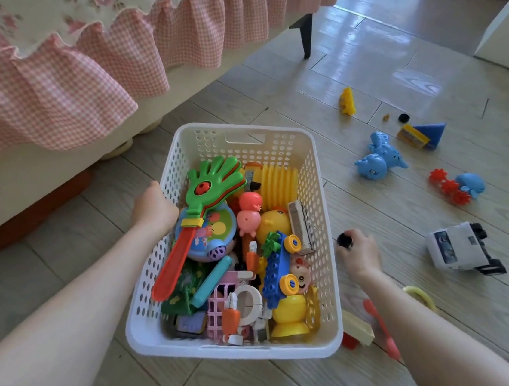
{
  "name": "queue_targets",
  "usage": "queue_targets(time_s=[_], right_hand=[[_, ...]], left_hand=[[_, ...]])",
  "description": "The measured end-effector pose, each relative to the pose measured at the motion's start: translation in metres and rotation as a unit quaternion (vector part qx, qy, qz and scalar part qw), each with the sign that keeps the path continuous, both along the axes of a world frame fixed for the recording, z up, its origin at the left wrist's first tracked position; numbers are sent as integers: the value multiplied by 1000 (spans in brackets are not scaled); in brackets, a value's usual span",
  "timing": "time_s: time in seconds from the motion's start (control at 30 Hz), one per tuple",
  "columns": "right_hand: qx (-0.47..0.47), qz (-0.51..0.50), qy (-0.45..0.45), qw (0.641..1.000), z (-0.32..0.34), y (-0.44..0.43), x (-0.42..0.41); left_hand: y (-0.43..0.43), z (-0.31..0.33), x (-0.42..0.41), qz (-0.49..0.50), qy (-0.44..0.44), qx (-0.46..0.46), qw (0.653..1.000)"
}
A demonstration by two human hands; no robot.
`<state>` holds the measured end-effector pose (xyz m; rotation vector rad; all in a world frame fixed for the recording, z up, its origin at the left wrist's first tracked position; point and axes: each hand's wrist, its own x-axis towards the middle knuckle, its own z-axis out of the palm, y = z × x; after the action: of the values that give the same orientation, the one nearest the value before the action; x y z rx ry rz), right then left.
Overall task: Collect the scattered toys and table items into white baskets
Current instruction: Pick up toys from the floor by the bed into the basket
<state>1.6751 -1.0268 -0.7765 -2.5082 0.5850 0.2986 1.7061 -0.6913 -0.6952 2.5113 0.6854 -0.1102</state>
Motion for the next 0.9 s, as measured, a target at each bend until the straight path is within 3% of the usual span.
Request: queue_targets(time_s=[0.17, 0.27, 0.4, 0.5, 0.6, 0.67, 0.8, 0.9], right_hand=[[5, -4, -31, 999, -1, -2, 1], [67, -26, -71, 995, 12, 5, 0], [157, -48, -249, 955, 56, 26, 1], [150, 42, -346, 925, 89, 48, 1], [127, 124, -283, 942, 102, 64, 3], [133, 110, -255, 952, 101, 65, 2], [225, 31, -180, 957, 89, 63, -11], [327, 18, -143, 934, 88, 69, -19]], left_hand=[[0, 0, -1, 1, 4, 3, 1000], [-1, 1, -1, 0, 4, 6, 1000], [-2, 4, -3, -2, 8, 5, 1000], [-3, 5, -3, -5, 7, 4, 1000], [-4, 6, -4, -2, 4, -2, 1000], [-4, 6, -5, -2, 6, -2, 1000], [-3, 7, -4, -2, 4, -7, 1000], [-5, 9, -4, -6, 4, -9, 1000]])
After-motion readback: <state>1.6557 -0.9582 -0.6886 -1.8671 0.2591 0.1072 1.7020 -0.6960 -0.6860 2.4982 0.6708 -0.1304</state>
